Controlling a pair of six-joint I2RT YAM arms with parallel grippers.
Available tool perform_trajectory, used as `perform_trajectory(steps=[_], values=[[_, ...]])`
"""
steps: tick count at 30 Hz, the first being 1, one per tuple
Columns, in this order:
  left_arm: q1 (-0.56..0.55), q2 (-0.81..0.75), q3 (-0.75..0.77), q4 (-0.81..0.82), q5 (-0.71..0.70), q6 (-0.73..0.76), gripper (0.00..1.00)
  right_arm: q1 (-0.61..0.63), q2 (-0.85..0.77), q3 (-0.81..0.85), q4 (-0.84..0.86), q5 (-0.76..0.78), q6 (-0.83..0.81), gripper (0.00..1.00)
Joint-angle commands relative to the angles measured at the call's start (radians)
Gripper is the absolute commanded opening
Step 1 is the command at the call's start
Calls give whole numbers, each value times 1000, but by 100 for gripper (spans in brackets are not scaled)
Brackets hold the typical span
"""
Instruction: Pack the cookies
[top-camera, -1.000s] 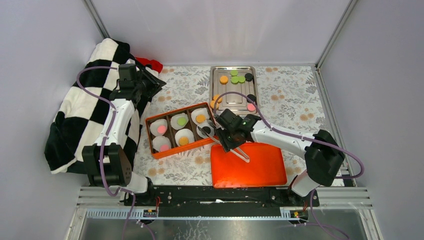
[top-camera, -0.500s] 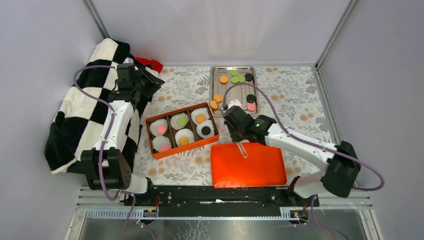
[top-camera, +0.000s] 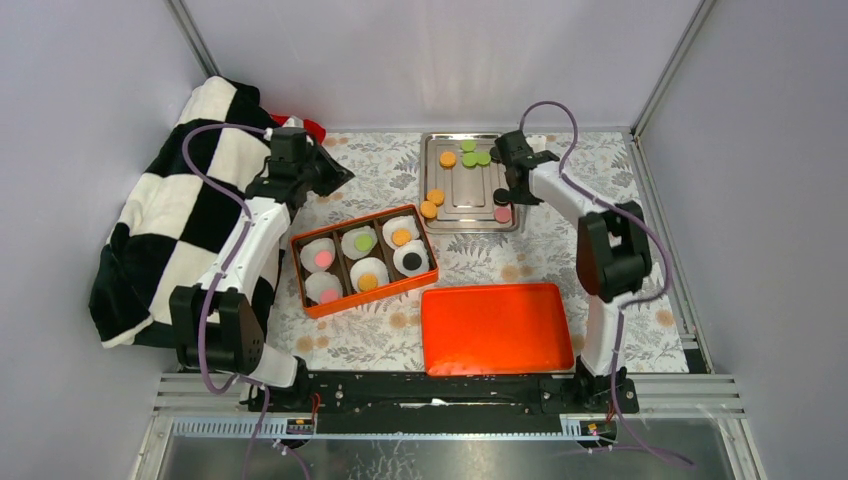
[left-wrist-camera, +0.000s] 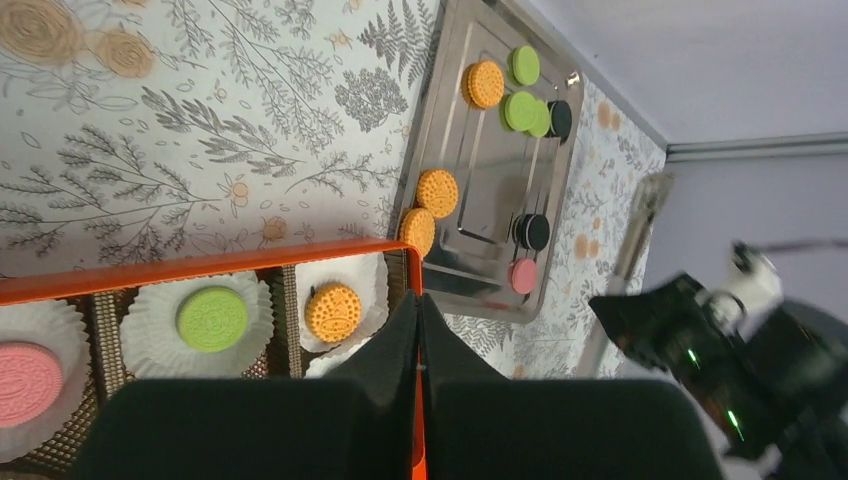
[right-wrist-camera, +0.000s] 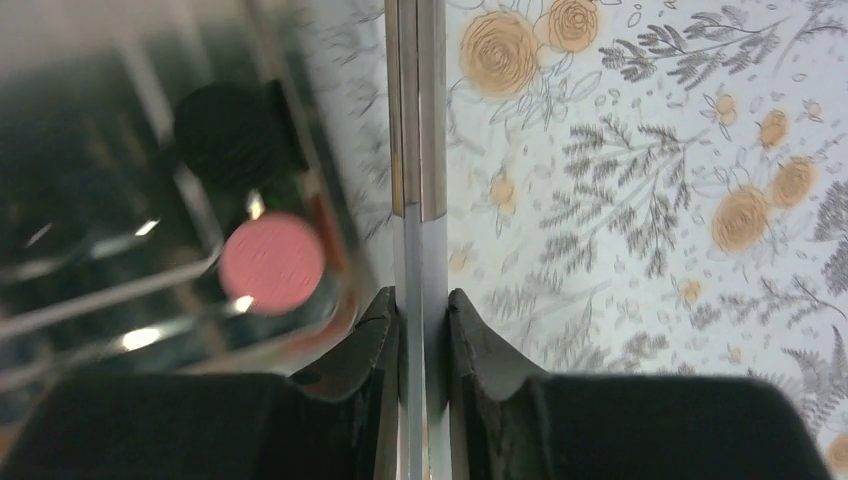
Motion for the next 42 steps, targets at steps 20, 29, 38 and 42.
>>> perform_trajectory(steps=[20,29,38,42], values=[[-59,41,11,31,-78,37,13,-271,281,140,56,-283,-182,78],[-116,-9,-21,47,-157,52,25,-137,-114,-108,120,-256,-102,77],[-210,-4,-61,69,-167,53,24,23,-349,-504,46,-199,105,74],[-245,26,-47,76,-163,56,23,22,-477,-636,18,-156,200,73]])
